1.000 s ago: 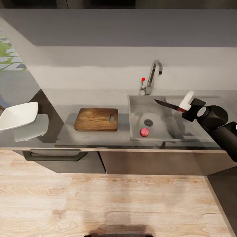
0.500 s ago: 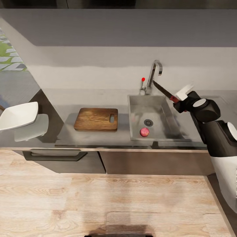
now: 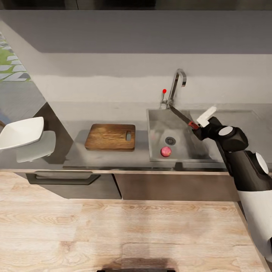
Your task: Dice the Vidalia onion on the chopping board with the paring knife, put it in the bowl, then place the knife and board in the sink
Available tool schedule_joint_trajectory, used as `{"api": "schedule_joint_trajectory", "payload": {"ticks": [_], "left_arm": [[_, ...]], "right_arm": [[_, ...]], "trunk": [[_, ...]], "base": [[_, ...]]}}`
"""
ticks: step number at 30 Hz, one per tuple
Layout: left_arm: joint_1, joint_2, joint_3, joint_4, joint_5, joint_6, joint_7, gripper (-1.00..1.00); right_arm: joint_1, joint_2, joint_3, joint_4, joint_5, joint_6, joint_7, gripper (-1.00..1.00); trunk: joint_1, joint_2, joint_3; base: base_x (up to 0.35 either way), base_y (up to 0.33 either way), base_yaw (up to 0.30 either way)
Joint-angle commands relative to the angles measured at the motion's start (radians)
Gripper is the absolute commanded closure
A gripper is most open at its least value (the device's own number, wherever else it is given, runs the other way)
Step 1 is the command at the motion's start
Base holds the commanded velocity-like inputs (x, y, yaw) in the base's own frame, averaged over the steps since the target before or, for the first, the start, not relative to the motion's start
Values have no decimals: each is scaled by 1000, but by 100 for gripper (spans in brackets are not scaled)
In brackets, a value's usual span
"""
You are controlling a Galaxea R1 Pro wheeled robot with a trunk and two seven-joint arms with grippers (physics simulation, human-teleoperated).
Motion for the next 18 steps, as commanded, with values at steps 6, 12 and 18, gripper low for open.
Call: {"api": "schedule_joint_trajectory", "payload": {"ticks": [6, 12, 18], "left_arm": [[1, -9, 1, -261, 2, -2, 1, -100], [7, -27, -5, -532, 0, 70, 1, -100], [73, -27, -135, -857, -1, 280, 1, -100]], "right_arm": [[24, 118, -151, -1, 12, -14, 9, 100], [26, 146, -196, -1, 12, -17, 8, 100], [27, 148, -202, -1, 12, -14, 9, 100]], "trunk": [[0, -2, -1], [0, -2, -1], [0, -2, -1]], "base": [[0, 0, 0], [0, 0, 0], [0, 0, 0]]}}
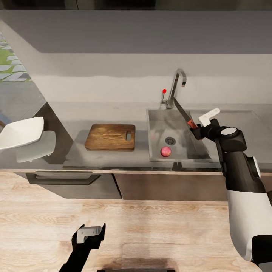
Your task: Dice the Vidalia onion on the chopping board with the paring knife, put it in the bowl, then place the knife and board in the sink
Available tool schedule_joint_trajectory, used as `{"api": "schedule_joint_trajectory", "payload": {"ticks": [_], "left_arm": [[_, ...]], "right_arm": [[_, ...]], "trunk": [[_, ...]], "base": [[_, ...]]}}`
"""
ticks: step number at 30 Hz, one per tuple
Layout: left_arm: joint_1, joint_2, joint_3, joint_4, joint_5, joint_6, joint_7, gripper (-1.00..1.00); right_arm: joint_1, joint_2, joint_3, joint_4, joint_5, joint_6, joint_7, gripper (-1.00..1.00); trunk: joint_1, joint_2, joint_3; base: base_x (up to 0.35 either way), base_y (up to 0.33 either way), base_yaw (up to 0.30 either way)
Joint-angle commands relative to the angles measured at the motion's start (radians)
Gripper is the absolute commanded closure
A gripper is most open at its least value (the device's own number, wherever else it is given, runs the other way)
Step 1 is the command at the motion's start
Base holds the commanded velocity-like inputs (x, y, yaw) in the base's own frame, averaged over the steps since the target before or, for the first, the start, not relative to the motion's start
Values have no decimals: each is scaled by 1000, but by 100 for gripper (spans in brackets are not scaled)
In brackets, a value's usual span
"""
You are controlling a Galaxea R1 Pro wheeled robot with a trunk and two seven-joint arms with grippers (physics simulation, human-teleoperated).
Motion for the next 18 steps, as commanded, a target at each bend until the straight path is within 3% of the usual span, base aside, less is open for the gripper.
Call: {"api": "schedule_joint_trajectory", "payload": {"ticks": [1, 4, 9, 12, 15, 18], "left_arm": [[4, 1, -16, -26, 2, 13, 0, -100], [9, 2, -65, -85, 1, 22, 0, -100], [10, 3, -141, -110, -1, 23, 2, -100], [10, 4, -200, -115, -1, 14, 6, -100], [11, 3, -218, -117, -1, 7, 8, -100], [11, 0, -224, -118, -1, -23, 8, -100]], "right_arm": [[-1, 0, 1, -1, 11, 2, 11, 100], [-1, 1, 3, -1, 11, 2, 12, 100], [-1, 5, 6, -1, 11, -4, 1, 100], [17, 59, -18, -1, 11, -181, -92, 100], [85, 163, -90, -1, 11, -466, -222, 100], [137, 208, -140, -2, 7, -591, -275, 100]], "trunk": [[1, -2, -1], [1, -2, -1], [1, -2, -1], [1, -2, -1], [1, -2, -1], [1, -2, -1]], "base": [[0, 0, 0], [0, 0, 0], [0, 0, 0], [0, 0, 0], [0, 0, 0], [0, 0, 0]]}}
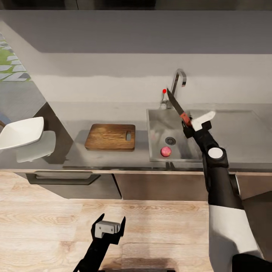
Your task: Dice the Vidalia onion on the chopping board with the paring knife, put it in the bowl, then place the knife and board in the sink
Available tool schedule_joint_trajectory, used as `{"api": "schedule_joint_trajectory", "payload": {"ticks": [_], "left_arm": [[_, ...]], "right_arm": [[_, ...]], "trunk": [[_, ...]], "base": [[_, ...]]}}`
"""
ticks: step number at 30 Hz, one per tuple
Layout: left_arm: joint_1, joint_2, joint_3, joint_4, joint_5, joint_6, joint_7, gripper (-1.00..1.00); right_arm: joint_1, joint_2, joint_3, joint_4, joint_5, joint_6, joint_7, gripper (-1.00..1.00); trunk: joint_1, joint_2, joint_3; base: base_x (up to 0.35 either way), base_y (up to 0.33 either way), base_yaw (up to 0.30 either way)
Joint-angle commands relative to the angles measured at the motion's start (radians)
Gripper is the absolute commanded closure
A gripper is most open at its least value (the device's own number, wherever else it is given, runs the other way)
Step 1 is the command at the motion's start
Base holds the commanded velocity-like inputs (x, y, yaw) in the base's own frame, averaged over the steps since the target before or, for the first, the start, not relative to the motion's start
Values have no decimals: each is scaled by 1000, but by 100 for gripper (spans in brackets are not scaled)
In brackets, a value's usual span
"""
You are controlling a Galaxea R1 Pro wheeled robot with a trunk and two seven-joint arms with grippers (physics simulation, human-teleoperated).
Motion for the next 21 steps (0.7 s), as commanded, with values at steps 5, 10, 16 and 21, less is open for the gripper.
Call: {"api": "schedule_joint_trajectory", "payload": {"ticks": [5, 10, 16, 21], "left_arm": [[0, -30, -6, -3, 1, -27, 1, -100], [-3, -77, -7, -5, 0, -23, 1, -100], [-33, -77, -10, -7, 0, 6, 1, -100], [-101, -77, -13, -7, 0, 48, 2, -100]], "right_arm": [[104, 18, -19, -1, -147, -95, -11, 100], [169, 20, -22, -2, -282, -185, -14, 100], [175, 20, -76, -1, -291, -190, -14, 100], [175, 20, -136, -2, -292, -185, -14, 100]], "trunk": [[1, -2, -1], [1, -2, -1], [1, -2, -1], [1, -2, -1]], "base": [[0, 0, 0], [0, 0, 0], [0, 0, 0], [0, 0, 0]]}}
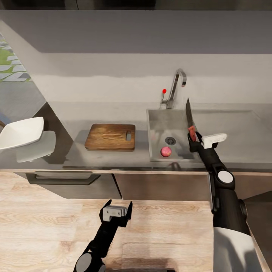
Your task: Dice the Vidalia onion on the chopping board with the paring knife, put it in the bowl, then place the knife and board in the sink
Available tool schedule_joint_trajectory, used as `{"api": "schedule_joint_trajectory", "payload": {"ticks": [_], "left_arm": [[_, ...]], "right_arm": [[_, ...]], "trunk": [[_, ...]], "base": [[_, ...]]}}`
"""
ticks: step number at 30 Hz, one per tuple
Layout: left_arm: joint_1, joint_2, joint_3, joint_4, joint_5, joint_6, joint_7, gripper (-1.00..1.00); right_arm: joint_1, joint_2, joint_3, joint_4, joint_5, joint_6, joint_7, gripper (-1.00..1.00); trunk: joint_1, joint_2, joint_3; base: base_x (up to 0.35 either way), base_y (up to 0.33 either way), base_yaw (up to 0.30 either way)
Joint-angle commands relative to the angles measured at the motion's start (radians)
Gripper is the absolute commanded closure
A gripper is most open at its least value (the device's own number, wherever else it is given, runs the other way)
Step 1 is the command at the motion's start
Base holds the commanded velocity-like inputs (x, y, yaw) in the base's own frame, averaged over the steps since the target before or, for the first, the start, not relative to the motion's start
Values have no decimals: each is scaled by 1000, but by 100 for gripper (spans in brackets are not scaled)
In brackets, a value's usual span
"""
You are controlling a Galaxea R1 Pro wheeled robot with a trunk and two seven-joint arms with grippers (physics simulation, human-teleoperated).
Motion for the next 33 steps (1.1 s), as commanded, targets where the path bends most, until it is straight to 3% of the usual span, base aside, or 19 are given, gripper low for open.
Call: {"api": "schedule_joint_trajectory", "payload": {"ticks": [1, 2, 5, 12, 33], "left_arm": [[-24, 0, 0, -2, 1, 31, 1, -100], [-60, 0, -1, -2, 2, 81, 1, -100], [-117, 0, 0, -2, 2, 121, 2, -100], [-185, 0, 1, -2, 2, 142, 2, -100], [-198, 0, -2, 1, 1, 137, 2, -100]], "right_arm": [[-1, 1, -9, 0, 10, -2, 7, 100], [-1, 1, -16, 0, 10, 0, 7, 100], [-1, 0, -19, 0, 10, 1, 7, 100], [-1, 0, -20, 0, 9, 3, 5, 100], [-1, 0, -13, 0, 10, 3, -19, 100]], "trunk": [[0, -2, -1], [0, -2, -1], [0, -2, -1], [0, -2, -1], [0, -2, -1]], "base": [[0, 0, 0], [0, 0, 0], [0, 0, 0], [0, 0, 0], [-27, 0, 0]]}}
